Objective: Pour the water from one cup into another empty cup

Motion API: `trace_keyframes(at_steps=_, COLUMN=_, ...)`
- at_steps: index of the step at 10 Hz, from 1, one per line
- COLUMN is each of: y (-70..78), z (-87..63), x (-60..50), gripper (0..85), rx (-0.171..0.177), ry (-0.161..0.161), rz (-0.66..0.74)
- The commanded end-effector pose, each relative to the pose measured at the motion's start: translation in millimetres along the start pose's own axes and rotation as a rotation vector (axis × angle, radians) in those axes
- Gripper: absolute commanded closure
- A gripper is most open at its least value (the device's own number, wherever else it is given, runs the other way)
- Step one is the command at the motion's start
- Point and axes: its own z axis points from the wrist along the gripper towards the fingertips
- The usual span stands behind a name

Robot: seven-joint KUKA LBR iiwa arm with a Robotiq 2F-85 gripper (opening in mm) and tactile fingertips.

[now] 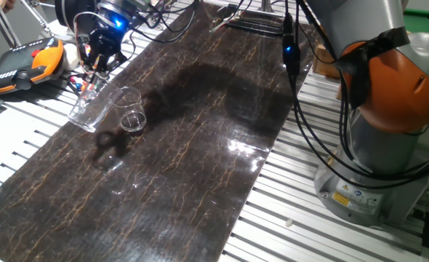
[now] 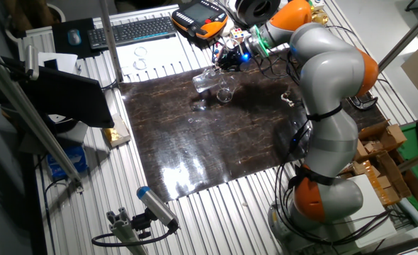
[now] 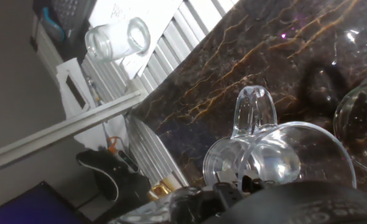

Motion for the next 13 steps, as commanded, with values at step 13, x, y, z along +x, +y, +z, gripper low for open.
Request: trace_keyframes(at_steps=13, y=-2.7, z=0.7, x=1.9, gripper=84.3, rx=-0.017, ry=0.042, rz=0.186)
